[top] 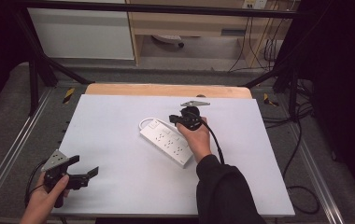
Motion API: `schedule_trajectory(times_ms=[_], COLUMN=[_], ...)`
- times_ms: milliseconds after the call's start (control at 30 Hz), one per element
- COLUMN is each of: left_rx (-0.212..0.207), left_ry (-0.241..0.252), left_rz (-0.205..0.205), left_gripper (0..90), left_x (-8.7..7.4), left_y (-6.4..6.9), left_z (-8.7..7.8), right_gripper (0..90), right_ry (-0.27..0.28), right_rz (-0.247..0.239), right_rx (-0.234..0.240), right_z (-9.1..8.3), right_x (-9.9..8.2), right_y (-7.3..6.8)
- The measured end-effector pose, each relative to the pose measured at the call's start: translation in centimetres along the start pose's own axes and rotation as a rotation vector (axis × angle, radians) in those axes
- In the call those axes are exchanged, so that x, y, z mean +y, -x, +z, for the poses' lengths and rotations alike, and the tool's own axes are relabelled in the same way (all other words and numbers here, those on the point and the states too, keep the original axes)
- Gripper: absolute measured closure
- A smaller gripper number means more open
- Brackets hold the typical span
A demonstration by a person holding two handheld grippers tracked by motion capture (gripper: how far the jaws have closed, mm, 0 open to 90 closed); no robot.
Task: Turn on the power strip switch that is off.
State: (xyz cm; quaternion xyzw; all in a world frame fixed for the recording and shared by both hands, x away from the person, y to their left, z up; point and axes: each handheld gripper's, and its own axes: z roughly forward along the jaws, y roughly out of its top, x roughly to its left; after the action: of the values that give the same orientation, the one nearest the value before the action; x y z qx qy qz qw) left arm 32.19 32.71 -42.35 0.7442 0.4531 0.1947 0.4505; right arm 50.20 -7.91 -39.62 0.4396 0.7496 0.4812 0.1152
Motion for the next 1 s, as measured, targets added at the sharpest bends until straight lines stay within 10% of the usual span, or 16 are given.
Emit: schedule_trajectory(times_ms=[433,1000], left_rx=[-0.006,-0.008], left_ry=[-0.001,-0.002], left_rz=[-0.001,0.0], left_gripper=[6.1,6.1], left_x=[0.0,0.0], left_y=[0.0,0.0], left_z=[0.0,0.0], right_gripper=[76.1,18.6], right_ry=[0.011,0.049], right_rz=[-0.002,0.038], right_rx=[0.0,-0.028], right_z=[-0.8,-3.2], right_x=[0.3,1.2], right_y=[0.3,1.1])
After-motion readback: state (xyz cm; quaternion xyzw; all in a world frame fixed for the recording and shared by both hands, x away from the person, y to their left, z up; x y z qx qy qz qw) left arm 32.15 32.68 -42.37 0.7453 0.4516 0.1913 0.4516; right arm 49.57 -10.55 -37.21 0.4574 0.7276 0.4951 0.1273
